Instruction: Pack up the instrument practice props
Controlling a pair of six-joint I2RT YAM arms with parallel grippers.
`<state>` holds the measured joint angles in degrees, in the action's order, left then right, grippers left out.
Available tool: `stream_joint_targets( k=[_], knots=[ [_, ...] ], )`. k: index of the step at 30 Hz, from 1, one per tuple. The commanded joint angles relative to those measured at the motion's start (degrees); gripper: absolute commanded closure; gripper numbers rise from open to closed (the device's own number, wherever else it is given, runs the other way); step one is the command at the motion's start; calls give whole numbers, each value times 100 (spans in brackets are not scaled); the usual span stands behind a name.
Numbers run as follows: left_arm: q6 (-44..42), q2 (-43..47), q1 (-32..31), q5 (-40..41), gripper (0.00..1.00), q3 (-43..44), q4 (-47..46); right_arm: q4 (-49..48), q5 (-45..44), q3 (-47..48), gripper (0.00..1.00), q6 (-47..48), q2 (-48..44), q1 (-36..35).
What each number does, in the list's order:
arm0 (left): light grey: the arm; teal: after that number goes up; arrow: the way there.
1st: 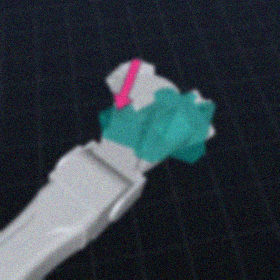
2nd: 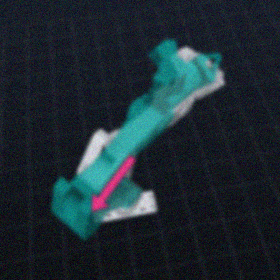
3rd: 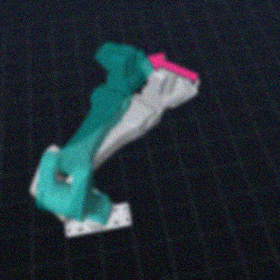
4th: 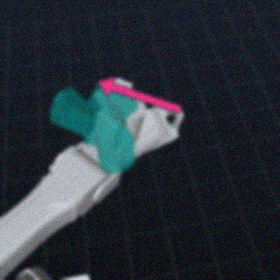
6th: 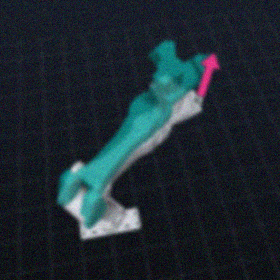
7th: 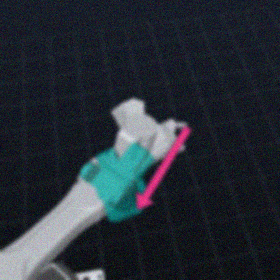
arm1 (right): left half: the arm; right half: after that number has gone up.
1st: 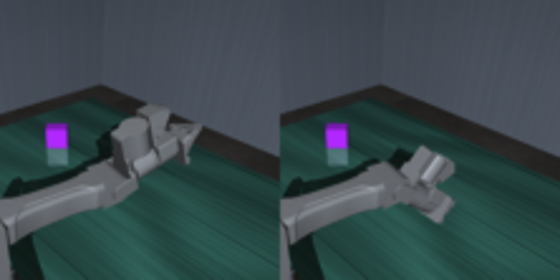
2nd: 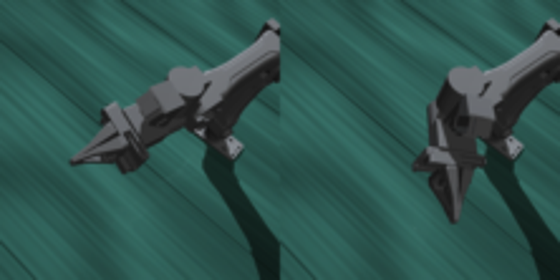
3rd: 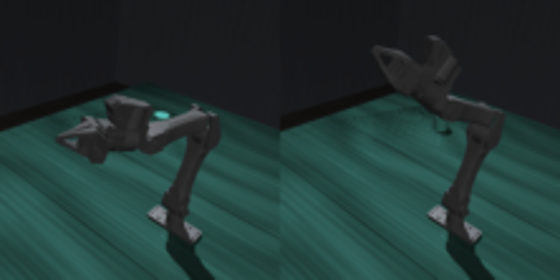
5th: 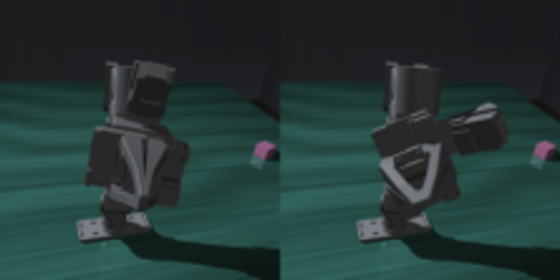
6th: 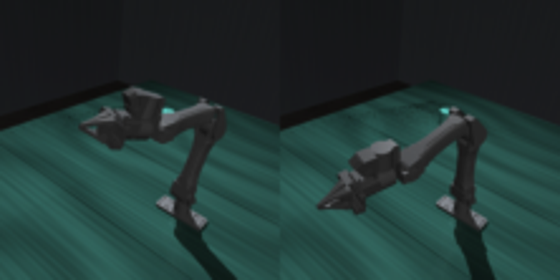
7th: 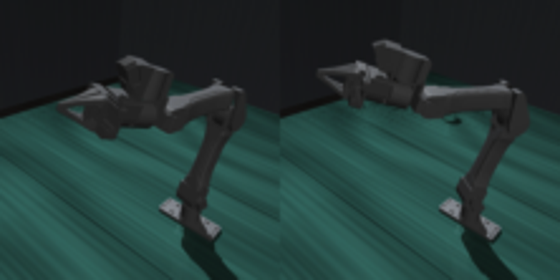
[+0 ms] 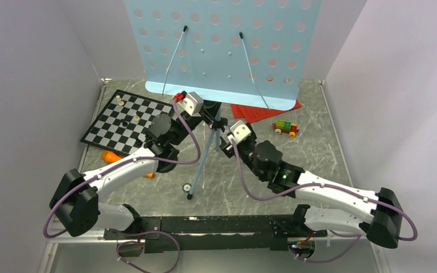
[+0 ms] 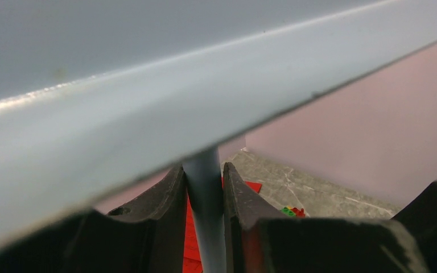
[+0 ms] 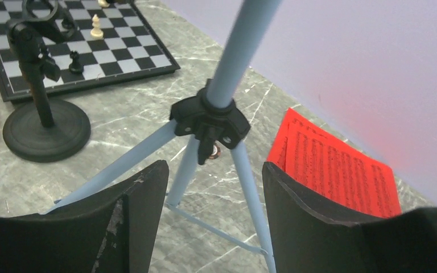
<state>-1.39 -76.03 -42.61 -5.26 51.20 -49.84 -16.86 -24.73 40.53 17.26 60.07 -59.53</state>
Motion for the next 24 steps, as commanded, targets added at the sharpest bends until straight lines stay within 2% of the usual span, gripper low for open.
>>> stream_joint_targets(
  k=[1,6,9,14,17,20,22,24],
  knots=[
    [-777,-288,43,325,100,-97,1207,263,-322,-116,34,-306,-655,-41],
    [-1288,-498,-211,508,100,-84,1388,701,-311,-269,34,-823,-1181,-40],
    [-1595,-622,-420,906,100,-133,1455,773,-422,-451,34,-1091,-1455,-41],
    [-1630,-677,-528,1060,100,-210,1456,799,-341,-551,30,-1786,-1564,-32],
    [-1599,-671,-537,1038,100,-276,1467,820,-360,-492,25,-2253,-1460,-24],
    [-1524,-655,-547,1027,100,-403,1458,694,-496,-489,14,-2865,-1417,99],
    [-1407,-557,-549,989,100,-584,1284,541,6,-526,13,-3425,-1426,418],
    [-1292,-457,-551,946,100,-688,1163,480,922,-546,13,-4350,-1327,1083]
  ],
)
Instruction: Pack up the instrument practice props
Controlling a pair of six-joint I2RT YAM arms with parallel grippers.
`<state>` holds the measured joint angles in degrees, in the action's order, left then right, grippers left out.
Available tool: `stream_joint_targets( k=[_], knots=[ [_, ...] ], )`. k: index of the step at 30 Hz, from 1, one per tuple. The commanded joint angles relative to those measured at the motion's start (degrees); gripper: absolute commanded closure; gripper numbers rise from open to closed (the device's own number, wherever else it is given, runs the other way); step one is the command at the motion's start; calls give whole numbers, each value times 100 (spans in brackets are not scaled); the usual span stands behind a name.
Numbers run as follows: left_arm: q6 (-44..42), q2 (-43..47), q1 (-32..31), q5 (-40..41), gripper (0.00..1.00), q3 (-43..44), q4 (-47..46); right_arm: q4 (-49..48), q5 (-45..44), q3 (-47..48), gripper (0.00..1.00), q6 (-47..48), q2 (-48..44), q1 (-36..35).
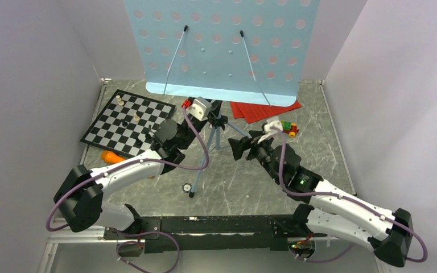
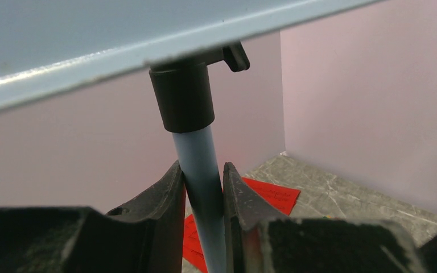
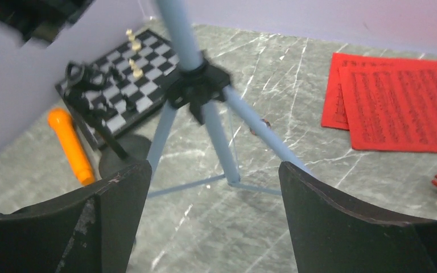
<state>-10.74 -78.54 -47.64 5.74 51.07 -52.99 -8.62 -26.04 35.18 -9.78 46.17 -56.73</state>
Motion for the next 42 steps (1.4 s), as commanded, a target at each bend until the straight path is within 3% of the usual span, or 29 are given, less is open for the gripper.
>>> stream_joint_targets(
  k=[1,5,9,20,25,31,42],
  knots=[
    [-328,-162,-46,-165,100,-692,1461,-401,1694,-23,13,-2147,145,1230],
    [-280,11,-52,-186,100,-707,1456,-921,3521,-15,14,-3830,767,2363],
    [-273,75,-49,-185,100,-743,1423,-1484,4589,354,15,-4483,1513,2649],
    [-185,112,-44,-252,100,-888,1447,-1617,4509,490,18,-4190,1632,2649],
    [16,293,-44,-261,100,-860,1510,-1881,3932,412,14,-2470,1162,2615],
    [162,490,-45,-476,60,-503,1905,-2100,3403,95,14,-988,858,2614],
    [534,998,-45,-399,32,-553,1820,-2261,3541,-237,16,-741,471,2619]
  ],
)
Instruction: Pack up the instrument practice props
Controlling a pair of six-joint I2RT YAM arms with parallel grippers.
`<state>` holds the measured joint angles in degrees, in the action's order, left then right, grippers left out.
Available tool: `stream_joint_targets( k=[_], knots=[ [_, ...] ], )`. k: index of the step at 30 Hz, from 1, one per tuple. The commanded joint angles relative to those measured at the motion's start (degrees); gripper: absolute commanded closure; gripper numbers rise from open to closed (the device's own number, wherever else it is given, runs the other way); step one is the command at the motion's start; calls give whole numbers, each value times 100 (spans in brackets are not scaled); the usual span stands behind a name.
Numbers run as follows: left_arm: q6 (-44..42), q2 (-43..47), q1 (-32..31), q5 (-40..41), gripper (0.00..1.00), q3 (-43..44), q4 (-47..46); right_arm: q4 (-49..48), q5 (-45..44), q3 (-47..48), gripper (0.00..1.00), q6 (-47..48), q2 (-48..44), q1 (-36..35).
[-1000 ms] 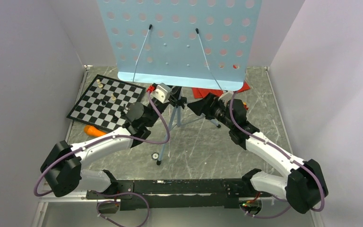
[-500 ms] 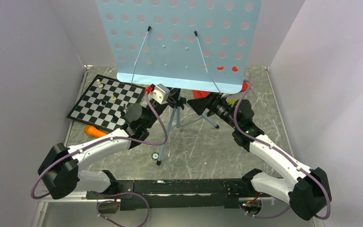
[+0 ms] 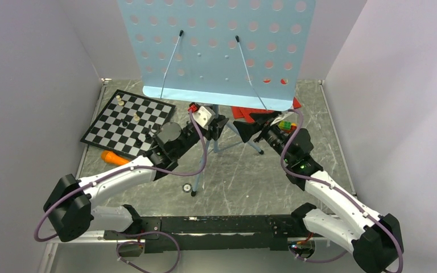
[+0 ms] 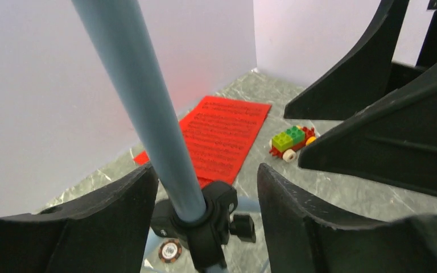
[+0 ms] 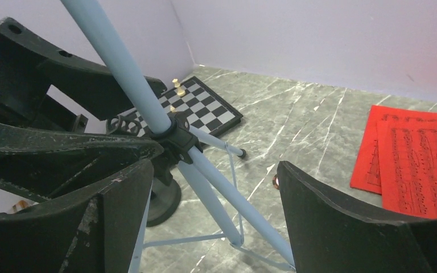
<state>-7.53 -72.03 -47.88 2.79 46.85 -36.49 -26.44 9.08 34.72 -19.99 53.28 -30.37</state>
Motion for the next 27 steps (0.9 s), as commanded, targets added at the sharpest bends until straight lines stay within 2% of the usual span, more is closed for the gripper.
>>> stream_joint_targets(
  k=[1,8,12,19,23,27],
  knots=[
    [231,422,-24,-123,31,-188,169,-530,23,-252,16,215,-282,-17],
    [381,1016,-28,-193,30,-734,142,-787,388,-298,13,-418,-215,23],
    [635,1470,-31,-226,29,-1109,267,-1459,754,-282,11,-1058,12,275],
    [1026,2173,-75,-226,29,-1661,650,-2924,2645,509,14,-2805,1511,1129],
    [1124,2455,-123,-281,28,-1713,1100,-3655,3339,1135,17,-3211,2465,1273],
    [1269,2697,-150,-296,28,-1801,1364,-3695,3736,1780,18,-3064,2982,1279]
  ],
)
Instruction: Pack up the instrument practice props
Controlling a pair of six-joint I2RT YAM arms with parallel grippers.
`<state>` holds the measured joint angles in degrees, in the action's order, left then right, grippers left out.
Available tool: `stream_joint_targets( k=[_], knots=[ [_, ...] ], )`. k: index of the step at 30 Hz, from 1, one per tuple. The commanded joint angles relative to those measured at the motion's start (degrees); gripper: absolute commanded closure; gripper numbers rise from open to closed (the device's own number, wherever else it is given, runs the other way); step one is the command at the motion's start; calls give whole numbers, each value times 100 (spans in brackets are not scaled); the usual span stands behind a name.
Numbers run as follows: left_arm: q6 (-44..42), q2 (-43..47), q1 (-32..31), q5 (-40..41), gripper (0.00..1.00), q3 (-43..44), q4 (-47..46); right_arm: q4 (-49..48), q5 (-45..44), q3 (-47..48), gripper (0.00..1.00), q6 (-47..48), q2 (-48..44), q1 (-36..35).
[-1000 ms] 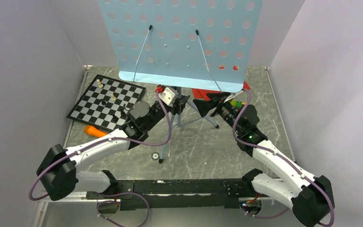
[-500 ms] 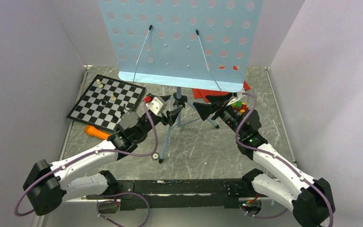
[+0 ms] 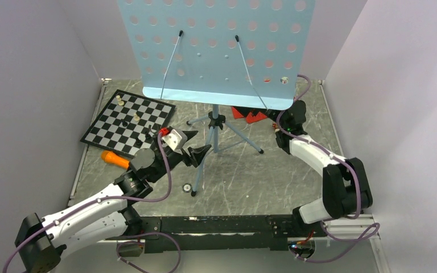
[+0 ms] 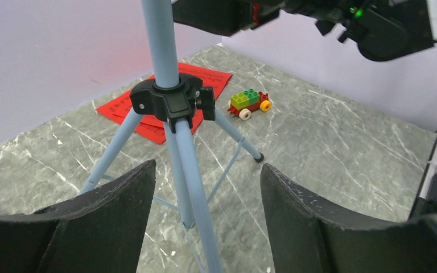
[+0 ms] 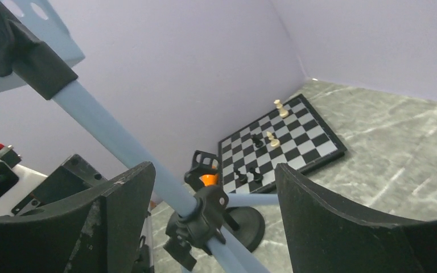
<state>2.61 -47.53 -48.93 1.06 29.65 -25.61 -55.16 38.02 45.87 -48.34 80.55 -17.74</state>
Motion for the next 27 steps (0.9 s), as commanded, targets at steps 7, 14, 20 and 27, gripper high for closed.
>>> stream_joint_targets(
  k=[7,14,20,27],
  knots=[
    [480,396,-57,-124,28,-215,596,-420,1433,1255,18,292,615,-8],
    [644,198,-57,-124,28,-25,1063,-1032,1832,1419,17,-11,1028,-128],
    [679,195,-59,-124,29,-21,1046,-2373,2173,1875,18,-1256,1704,-255],
    [697,331,-56,-124,29,-107,1059,-2184,2085,1936,18,-1013,1647,-313]
  ],
)
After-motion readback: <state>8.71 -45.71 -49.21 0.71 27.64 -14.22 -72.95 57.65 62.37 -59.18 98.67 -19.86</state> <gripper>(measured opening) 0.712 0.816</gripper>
